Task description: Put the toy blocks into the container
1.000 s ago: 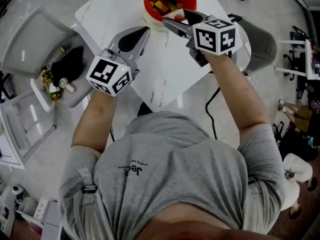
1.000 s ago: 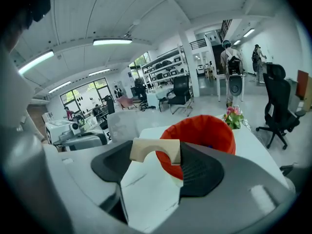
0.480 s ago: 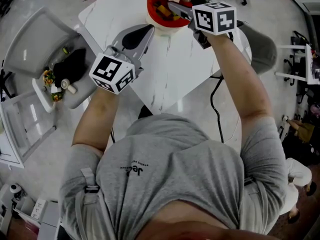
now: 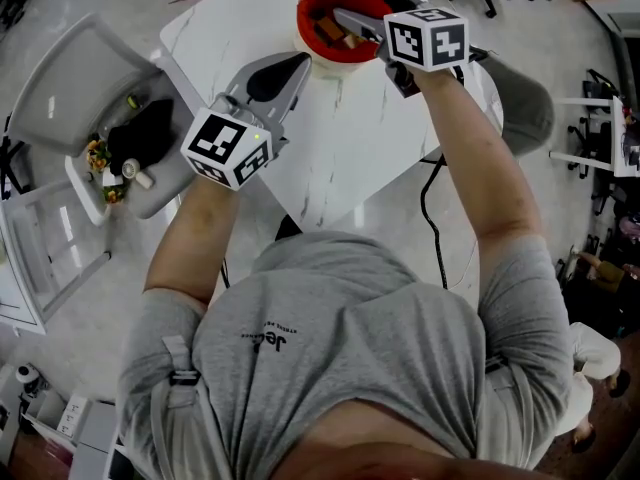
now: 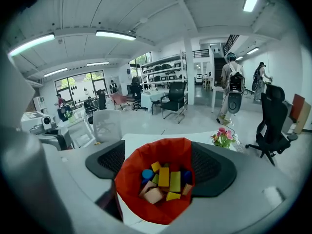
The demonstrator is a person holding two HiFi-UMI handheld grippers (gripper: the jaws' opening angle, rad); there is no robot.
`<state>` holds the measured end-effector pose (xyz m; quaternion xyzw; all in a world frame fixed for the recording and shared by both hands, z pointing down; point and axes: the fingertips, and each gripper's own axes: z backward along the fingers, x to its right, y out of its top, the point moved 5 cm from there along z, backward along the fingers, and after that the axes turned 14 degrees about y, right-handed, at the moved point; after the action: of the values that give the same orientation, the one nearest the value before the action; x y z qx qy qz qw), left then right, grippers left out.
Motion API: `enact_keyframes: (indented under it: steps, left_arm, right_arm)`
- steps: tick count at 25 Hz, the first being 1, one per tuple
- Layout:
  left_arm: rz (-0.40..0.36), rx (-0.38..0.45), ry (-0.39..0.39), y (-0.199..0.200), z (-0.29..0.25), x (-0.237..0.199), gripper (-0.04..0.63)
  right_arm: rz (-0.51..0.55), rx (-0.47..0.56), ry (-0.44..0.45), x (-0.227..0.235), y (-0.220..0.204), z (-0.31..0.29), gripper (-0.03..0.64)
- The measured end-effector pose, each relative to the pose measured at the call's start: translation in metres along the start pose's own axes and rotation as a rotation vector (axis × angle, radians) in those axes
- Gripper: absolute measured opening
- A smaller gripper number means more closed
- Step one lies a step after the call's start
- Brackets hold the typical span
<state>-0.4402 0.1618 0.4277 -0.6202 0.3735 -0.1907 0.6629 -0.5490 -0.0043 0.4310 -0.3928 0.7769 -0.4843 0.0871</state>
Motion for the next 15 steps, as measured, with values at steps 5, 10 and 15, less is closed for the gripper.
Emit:
enact_keyframes:
  steps: [5, 10, 15]
  left_arm:
    - [-0.008, -0.001, -0.027, 0.002, -0.007, 0.012, 0.057]
    - [-0.018, -0.003, -0.086, 0.007, -0.023, 0.038, 0.057]
    - [-0.03, -0.01, -0.2, 0.008, -0.048, 0.086, 0.057]
  right_arm:
    - [-0.009, 0.036, 0.011, -0.008, 0.0, 0.021, 0.396]
    - [-0.029, 0.109, 0.015, -0.014, -0.006, 0.064, 0.396]
    - [-0.071, 0.195, -0.042, -0.014, -0.033, 0.135, 0.394]
